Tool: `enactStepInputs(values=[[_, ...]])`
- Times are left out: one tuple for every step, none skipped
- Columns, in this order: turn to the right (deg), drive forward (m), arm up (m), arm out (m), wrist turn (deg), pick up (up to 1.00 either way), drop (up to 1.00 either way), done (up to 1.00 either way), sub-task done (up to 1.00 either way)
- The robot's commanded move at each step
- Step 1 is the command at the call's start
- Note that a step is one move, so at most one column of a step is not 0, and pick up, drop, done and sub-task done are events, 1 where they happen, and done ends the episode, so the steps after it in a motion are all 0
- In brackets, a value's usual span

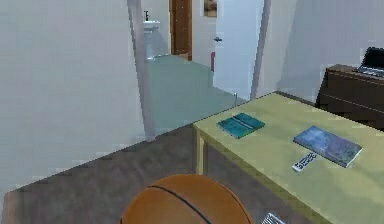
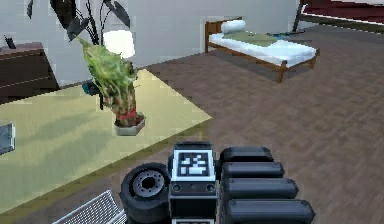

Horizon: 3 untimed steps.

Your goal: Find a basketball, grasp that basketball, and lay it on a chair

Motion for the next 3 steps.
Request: enactStepInputs(values=[[-24.0, 0.00, 0.00, 0.00, 0.0, 0.00, 0.00, 0.00, 0.00], [0.0, 0.00, 0.00, 0.44, 0.0, 0.00, 0.00, 0.00, 0.00], [0.0, 0.00, 0.00, 0.00, 39.0, 0.00, 0.00, 0.00, 0.00]])
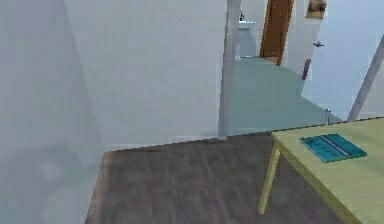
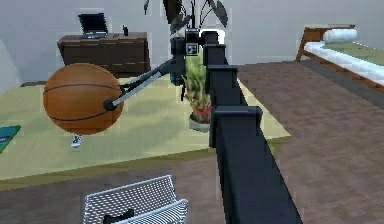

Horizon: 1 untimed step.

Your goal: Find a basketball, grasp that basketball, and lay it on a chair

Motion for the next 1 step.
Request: enactStepInputs(values=[[0.0, 0.00, -0.38, 0.00, 0.0, 0.00, 0.00, 0.00, 0.00]])
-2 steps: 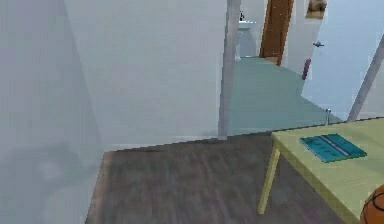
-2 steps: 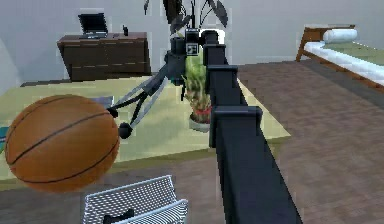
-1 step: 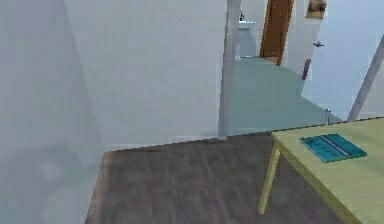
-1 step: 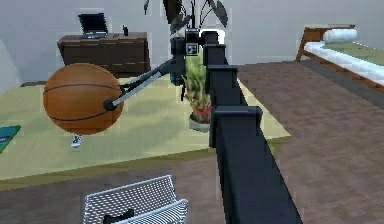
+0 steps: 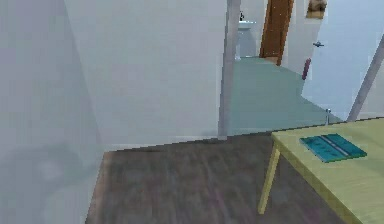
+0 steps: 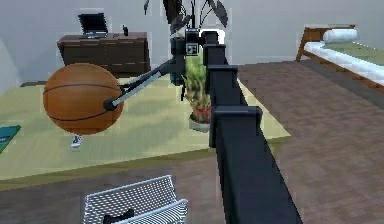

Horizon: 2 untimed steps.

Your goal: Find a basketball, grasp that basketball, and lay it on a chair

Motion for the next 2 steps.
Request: enactStepInputs(values=[[0.0, 0.00, -0.50, 0.00, 0.0, 0.00, 0.00, 0.00, 0.00], [0.0, 0.00, 0.00, 0.00, 0.0, 0.00, 1.00, 0.00, 0.00]])
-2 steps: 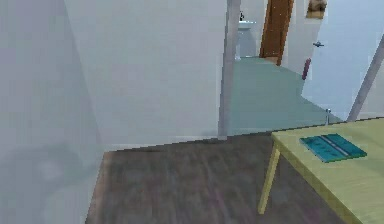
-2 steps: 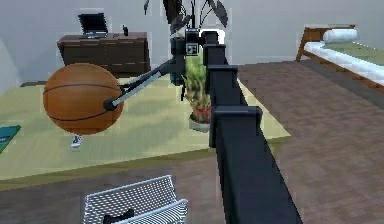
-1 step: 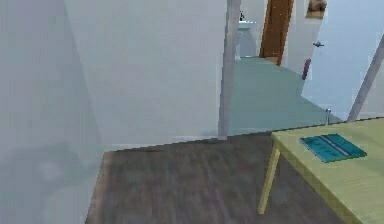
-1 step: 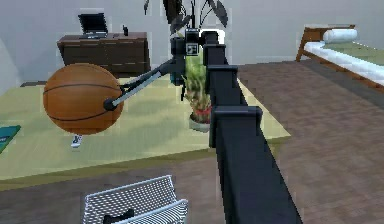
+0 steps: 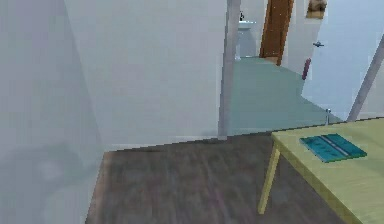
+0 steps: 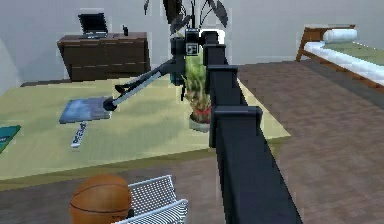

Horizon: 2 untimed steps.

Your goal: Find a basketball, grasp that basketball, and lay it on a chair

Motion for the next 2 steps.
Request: enactStepInputs(values=[[0.0, 0.00, 0.00, -0.10, 0.0, 0.00, 0.00, 0.00, 0.00], [0.0, 0.00, 0.00, 0.00, -39.0, 0.00, 0.00, 0.00, 0.00]])
